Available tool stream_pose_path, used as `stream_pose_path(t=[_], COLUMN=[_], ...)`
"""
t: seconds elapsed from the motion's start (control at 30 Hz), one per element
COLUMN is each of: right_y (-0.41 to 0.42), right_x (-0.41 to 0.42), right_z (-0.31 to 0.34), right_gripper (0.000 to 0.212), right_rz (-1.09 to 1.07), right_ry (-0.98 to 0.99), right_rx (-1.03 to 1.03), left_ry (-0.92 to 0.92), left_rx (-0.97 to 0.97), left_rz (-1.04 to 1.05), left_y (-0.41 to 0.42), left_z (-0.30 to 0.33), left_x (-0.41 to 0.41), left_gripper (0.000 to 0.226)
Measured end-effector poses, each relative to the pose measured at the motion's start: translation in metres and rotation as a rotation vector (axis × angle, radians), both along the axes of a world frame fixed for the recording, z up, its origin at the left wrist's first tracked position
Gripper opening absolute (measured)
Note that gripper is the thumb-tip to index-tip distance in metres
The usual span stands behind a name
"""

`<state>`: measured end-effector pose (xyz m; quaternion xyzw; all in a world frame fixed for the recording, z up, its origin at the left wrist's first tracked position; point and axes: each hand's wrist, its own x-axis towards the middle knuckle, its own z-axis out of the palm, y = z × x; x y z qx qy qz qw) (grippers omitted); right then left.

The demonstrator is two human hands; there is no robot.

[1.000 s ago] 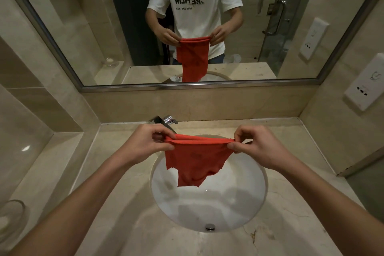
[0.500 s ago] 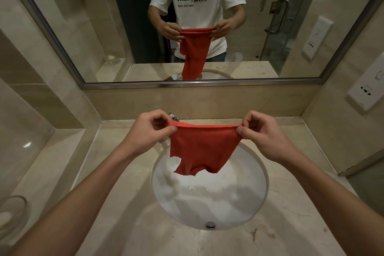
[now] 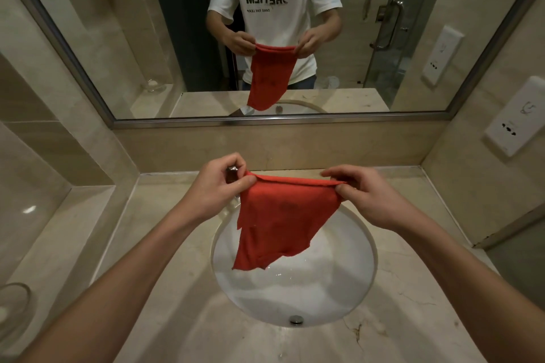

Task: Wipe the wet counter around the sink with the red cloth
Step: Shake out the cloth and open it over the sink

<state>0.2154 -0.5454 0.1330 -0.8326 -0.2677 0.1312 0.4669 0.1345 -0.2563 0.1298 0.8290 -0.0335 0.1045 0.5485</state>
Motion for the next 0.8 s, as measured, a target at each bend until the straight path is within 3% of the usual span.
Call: stream_pose_path(t=[0.3, 0.4, 0.47, 0.57, 0.67, 0.8], right_y=[0.013, 0.015, 0.016, 0.024, 0.035, 0.045], right_x=[-0.018, -0.02, -0.021, -0.022, -0.026, -0.028], right_z=[-0.001, -0.004, -0.005, -0.008, -0.012, -0.019], right_gripper=[0.04, 0.036, 0.051, 0.056, 0.062, 0.048], right_rz=[0.017, 0.046, 0.074, 0.068, 0.098, 0.104], right_ry=[0.055, 0.069, 0.031, -0.098, -0.019, 0.225], right_rx=[-0.002, -0.125, -0.238, -0.348, -0.204, 0.06], left_ry=[0.038, 0.025, 0.033, 0.04, 0.019, 0.014], left_rx=[-0.156, -0.18, -0.188, -0.198, -0.212, -0.283], left_rz=[-0.054, -0.084, -0.12, -0.199, -0.246, -0.195], left_y=[-0.017, -0.028, -0.035, -0.044, -0.052, -0.052], left_z=[-0.014, -0.013, -0.01, -0.006, -0.004, -0.003], left_x=[-0.007, -0.006, -0.004, -0.002, 0.001, 0.003], left_gripper=[0.017, 0.017, 0.018, 0.021, 0.015, 0.016])
